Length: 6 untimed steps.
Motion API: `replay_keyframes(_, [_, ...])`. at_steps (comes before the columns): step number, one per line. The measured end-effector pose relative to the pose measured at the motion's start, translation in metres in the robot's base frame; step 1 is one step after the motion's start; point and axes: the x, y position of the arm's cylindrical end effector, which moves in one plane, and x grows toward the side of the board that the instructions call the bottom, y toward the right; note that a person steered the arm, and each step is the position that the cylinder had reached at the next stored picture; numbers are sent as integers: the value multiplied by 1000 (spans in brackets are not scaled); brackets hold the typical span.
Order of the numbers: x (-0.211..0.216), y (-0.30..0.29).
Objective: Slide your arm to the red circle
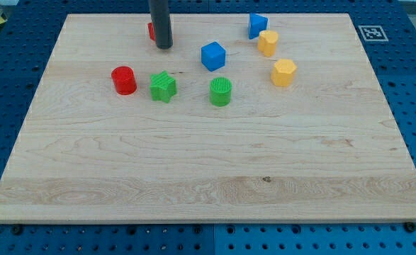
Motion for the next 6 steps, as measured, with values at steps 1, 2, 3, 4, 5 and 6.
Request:
replay_keyframes(1, [6, -13])
replay_keyframes(2, [19, -53])
replay_keyframes(3, [34, -94])
replay_keyframes(4, [69, -115])
replay_keyframes(5, [111, -117])
replay_keyframes(6, [133, -107])
